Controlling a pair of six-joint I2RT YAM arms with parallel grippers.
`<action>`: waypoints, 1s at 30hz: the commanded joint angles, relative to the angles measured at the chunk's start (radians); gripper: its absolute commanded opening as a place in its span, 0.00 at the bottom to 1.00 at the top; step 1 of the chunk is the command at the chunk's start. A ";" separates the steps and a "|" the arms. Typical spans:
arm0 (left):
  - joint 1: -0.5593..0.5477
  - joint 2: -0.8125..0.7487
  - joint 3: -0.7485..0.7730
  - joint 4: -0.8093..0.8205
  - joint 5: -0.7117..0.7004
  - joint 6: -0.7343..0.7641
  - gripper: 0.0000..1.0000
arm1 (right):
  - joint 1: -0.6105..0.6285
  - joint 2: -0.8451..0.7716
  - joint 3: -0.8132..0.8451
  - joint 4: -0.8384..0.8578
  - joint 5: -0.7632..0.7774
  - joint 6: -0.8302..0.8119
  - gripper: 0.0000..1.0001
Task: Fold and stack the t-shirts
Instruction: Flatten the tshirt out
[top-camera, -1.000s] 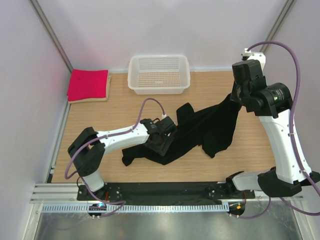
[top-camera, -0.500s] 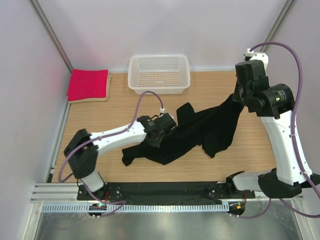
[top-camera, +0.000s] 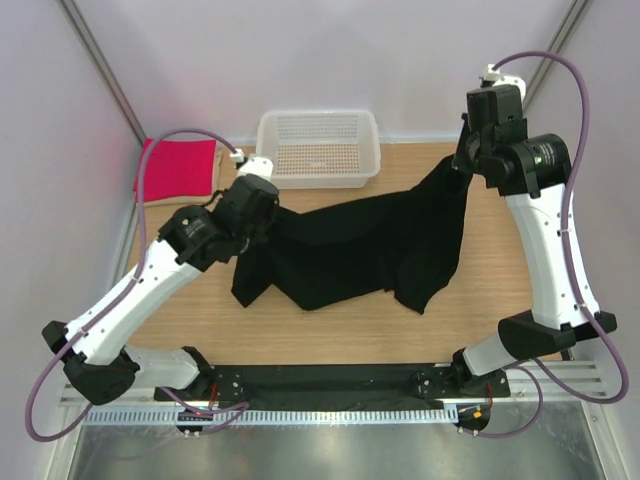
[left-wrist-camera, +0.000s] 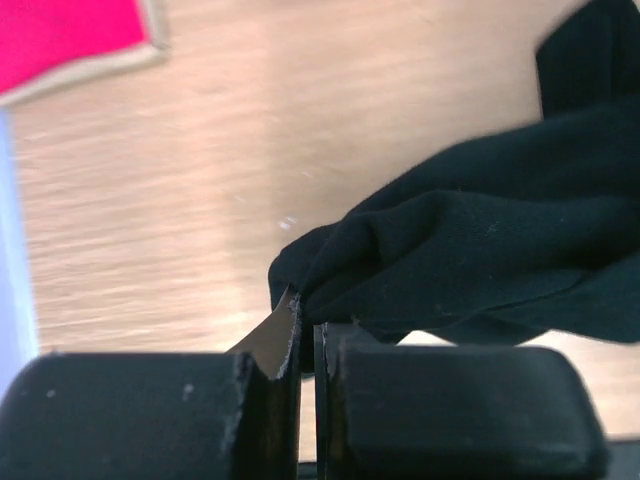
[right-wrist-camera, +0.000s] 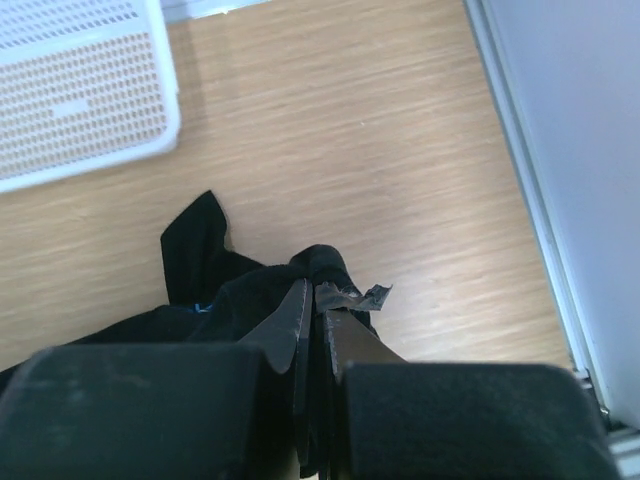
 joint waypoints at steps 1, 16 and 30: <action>0.097 -0.021 0.093 0.023 -0.098 0.094 0.00 | -0.021 0.036 0.147 0.080 -0.025 0.004 0.01; 0.341 0.116 0.411 0.459 0.137 0.335 0.00 | -0.137 0.159 0.501 0.182 -0.186 -0.020 0.01; 0.347 -0.268 -0.408 0.280 0.376 0.062 0.00 | 0.260 -0.272 -0.747 0.228 -0.579 0.234 0.02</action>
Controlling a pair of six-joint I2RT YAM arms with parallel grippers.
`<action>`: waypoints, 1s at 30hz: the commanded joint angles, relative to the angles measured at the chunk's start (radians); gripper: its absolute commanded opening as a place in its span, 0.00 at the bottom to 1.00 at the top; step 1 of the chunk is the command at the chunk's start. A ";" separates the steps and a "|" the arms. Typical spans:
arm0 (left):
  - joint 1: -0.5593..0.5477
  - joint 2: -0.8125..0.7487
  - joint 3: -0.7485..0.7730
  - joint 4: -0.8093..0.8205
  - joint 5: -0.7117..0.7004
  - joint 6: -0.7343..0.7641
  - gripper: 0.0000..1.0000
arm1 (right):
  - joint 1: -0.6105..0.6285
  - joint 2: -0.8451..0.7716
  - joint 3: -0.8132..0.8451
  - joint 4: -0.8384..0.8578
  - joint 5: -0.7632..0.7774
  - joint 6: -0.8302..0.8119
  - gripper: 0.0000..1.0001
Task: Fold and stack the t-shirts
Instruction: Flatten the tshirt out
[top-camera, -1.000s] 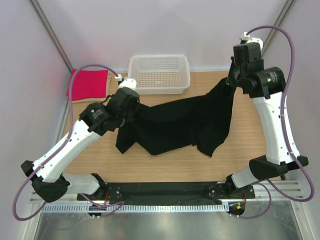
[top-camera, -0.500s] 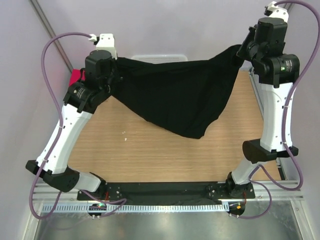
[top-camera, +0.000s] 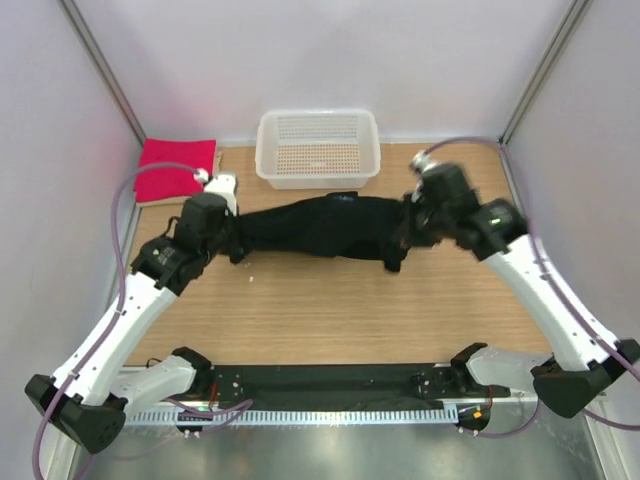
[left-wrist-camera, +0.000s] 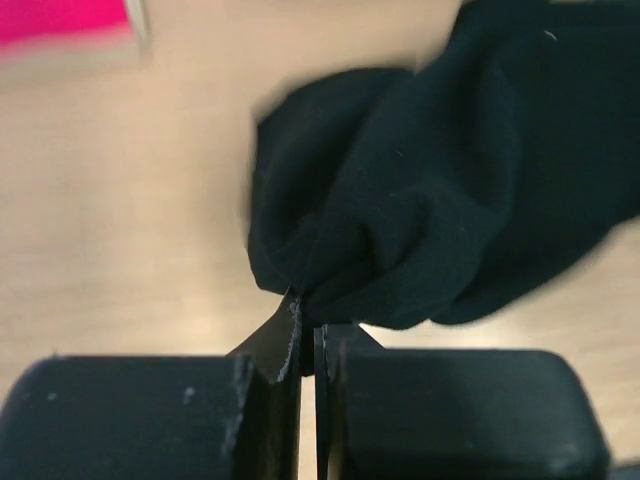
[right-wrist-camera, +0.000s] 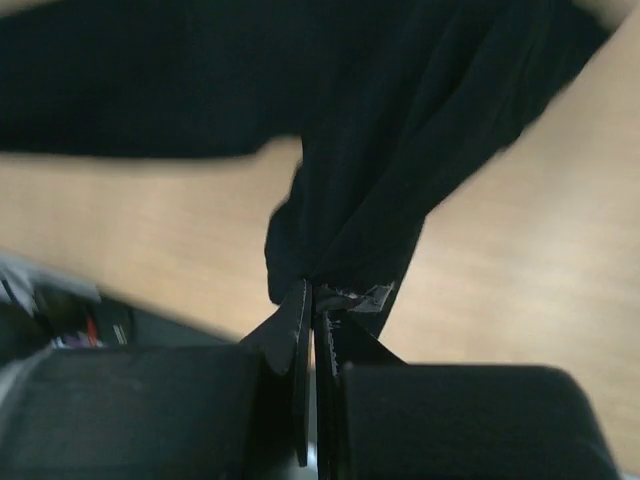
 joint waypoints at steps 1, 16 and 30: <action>0.006 -0.023 -0.157 -0.060 0.101 -0.138 0.00 | 0.165 -0.013 -0.327 0.089 -0.142 0.133 0.02; 0.005 0.106 -0.021 -0.245 0.048 -0.269 0.80 | 0.498 0.189 -0.319 -0.033 0.268 0.172 1.00; 0.006 0.101 -0.033 -0.176 0.346 -0.229 0.88 | 0.422 0.002 -0.616 0.066 -0.028 0.449 0.50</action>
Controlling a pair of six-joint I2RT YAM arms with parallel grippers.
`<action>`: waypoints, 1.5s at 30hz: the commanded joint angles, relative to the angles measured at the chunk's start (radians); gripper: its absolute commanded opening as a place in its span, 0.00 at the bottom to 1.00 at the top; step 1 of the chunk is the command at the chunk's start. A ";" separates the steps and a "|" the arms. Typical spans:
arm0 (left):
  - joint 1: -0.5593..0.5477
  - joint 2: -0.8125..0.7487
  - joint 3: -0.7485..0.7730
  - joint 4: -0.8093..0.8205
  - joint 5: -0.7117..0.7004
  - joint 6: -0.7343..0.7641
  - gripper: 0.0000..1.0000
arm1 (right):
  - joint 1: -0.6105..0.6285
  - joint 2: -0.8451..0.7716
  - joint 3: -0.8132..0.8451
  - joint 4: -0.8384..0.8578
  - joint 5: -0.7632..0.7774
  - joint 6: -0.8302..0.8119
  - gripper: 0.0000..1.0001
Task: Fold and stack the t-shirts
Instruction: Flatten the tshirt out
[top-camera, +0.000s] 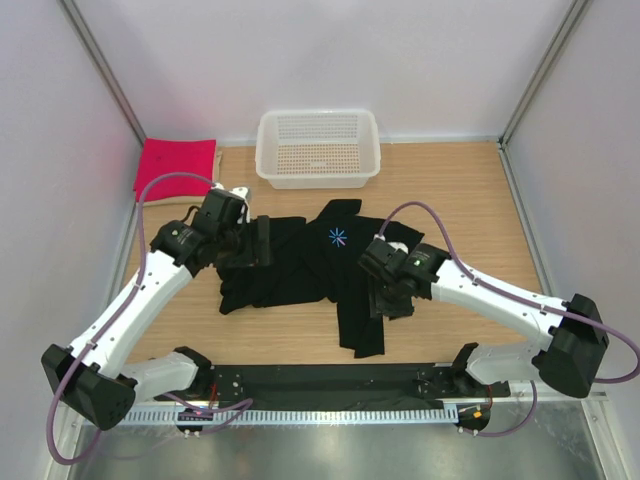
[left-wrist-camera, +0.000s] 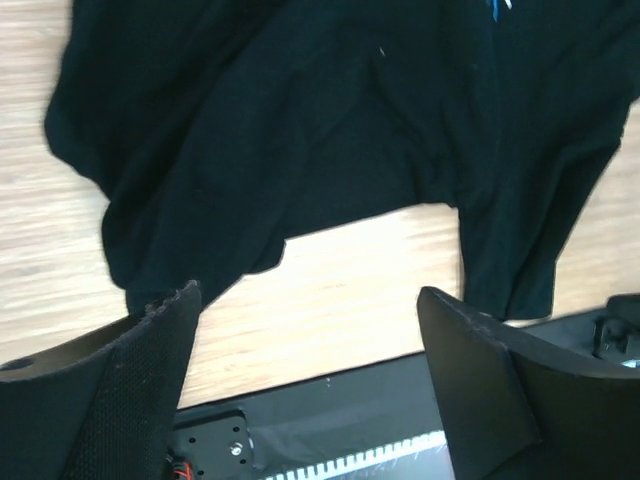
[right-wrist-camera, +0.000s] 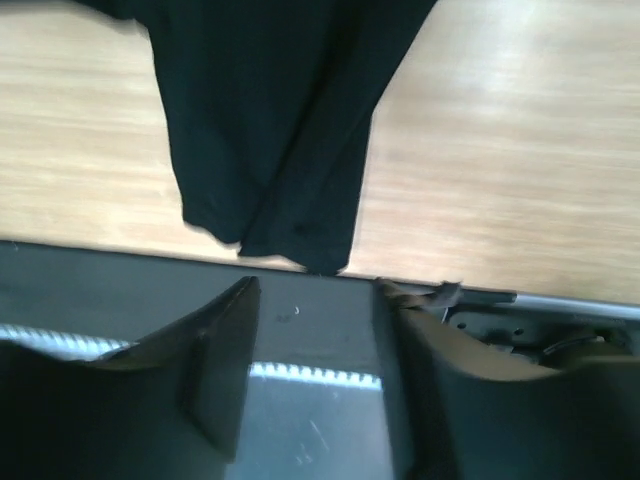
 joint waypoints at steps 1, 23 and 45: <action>0.007 -0.019 -0.012 0.021 0.098 0.035 0.77 | 0.008 -0.082 -0.090 0.115 -0.183 0.110 0.37; 0.061 -0.096 -0.154 -0.102 0.109 -0.255 0.68 | 0.103 -0.102 -0.440 0.536 -0.208 0.391 0.35; 0.119 -0.130 -0.155 -0.119 0.231 -0.203 0.84 | -0.117 -0.139 -0.247 0.254 -0.010 0.228 0.01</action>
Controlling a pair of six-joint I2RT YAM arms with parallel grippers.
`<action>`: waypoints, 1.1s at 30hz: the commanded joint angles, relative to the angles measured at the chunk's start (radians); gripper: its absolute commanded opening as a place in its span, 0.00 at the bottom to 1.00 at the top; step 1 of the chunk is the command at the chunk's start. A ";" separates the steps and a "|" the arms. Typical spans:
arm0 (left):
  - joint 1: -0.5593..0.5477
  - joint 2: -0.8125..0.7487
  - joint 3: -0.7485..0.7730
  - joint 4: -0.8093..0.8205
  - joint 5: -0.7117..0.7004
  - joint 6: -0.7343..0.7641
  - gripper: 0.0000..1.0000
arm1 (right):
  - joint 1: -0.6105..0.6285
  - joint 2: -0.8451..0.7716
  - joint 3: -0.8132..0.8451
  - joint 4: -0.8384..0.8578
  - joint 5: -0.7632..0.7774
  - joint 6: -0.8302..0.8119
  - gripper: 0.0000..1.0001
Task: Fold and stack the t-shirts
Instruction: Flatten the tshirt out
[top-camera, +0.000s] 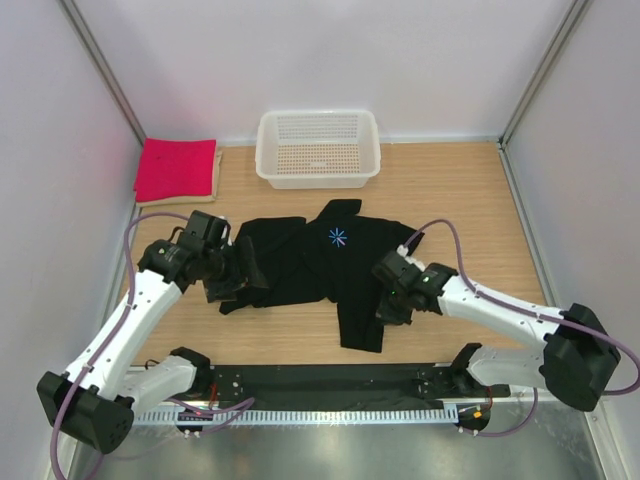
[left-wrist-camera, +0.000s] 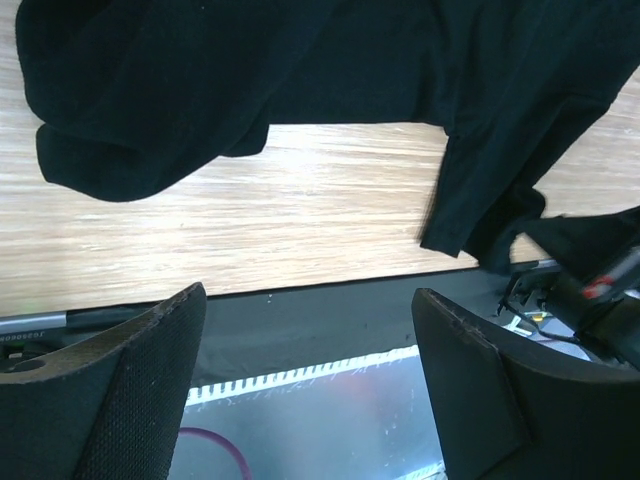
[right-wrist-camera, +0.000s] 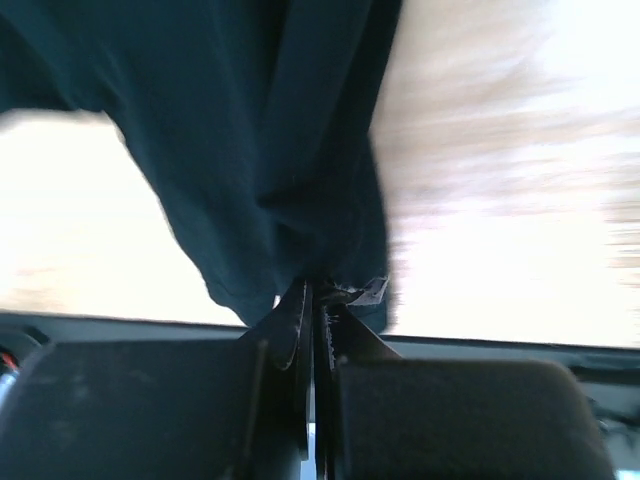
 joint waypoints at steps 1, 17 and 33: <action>0.006 0.002 0.017 -0.010 0.033 0.026 0.83 | -0.088 -0.067 0.137 -0.172 0.107 -0.130 0.01; 0.008 0.037 -0.016 -0.007 0.104 0.044 0.78 | -0.409 -0.114 0.107 -0.289 0.027 -0.367 0.44; 0.008 0.089 -0.026 0.005 0.151 0.041 0.77 | -0.411 -0.108 -0.119 -0.022 -0.054 -0.284 0.24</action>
